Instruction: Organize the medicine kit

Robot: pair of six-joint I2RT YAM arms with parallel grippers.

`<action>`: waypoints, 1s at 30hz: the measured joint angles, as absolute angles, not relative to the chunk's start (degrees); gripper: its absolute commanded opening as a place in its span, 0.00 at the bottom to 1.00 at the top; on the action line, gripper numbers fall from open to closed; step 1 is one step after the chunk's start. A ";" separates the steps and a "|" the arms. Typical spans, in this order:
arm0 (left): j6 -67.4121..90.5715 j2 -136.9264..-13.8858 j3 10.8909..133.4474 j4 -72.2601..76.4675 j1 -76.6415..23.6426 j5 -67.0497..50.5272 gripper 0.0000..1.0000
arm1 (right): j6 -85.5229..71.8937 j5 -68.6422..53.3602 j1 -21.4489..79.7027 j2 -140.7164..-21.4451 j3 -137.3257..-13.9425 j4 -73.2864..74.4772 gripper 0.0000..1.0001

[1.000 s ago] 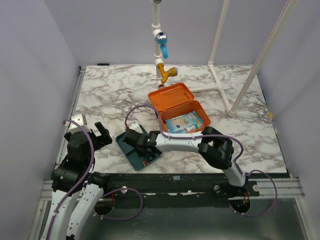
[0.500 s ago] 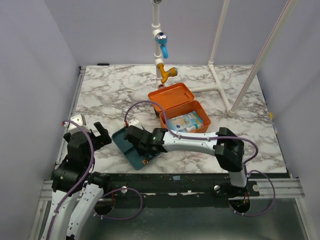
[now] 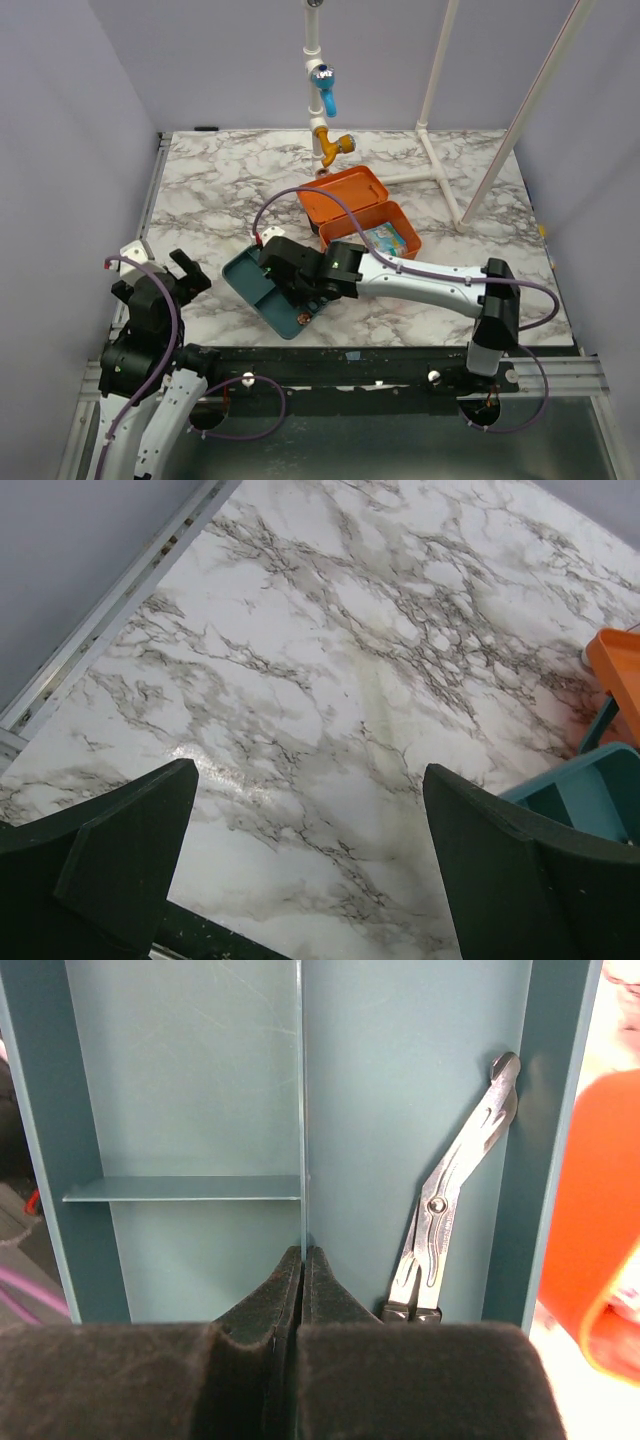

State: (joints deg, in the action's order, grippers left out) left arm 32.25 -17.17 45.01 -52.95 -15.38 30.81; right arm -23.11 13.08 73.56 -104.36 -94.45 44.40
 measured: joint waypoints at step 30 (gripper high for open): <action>37.52 -34.09 43.86 -42.46 -20.14 -3.07 0.98 | -24.95 24.67 58.74 -76.27 -83.66 62.50 0.01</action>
State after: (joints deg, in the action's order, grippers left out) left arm 37.52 -34.09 43.86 -42.46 -20.14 -3.07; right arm -24.95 24.67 58.74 -76.27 -83.66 62.50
